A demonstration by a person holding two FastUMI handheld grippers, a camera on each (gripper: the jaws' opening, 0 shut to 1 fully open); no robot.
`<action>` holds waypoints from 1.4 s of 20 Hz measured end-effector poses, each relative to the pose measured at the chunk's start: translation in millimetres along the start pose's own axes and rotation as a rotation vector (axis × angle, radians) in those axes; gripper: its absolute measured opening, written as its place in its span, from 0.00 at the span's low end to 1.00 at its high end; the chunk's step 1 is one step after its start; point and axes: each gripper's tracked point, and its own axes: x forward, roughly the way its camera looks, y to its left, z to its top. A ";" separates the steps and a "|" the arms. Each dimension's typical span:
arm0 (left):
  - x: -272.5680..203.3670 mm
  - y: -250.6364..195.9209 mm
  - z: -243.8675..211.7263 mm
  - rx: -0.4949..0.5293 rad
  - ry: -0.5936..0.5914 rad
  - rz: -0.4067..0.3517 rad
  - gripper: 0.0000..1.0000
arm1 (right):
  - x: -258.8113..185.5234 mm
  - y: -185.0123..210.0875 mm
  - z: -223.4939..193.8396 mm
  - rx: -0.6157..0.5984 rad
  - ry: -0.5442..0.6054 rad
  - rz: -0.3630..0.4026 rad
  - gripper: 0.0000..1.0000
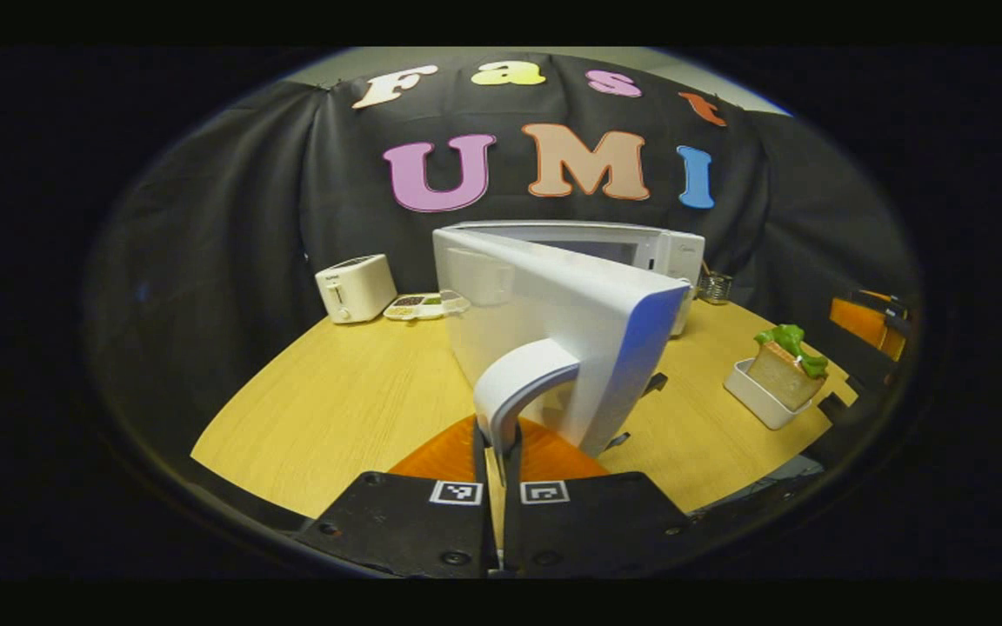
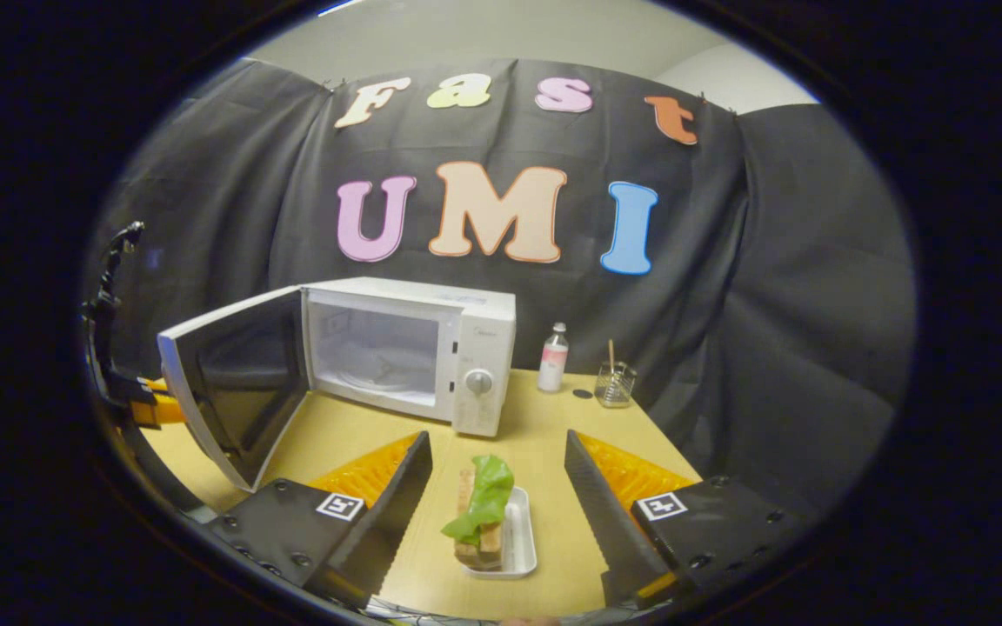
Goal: Open the microwave oven with the left hand, put the food in, and close the microwave oven.
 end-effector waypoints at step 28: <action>-24.9 5.5 31.9 -0.006 -0.087 -0.064 0.97 | 30.5 10.0 -112.4 0.009 0.350 0.034 0.28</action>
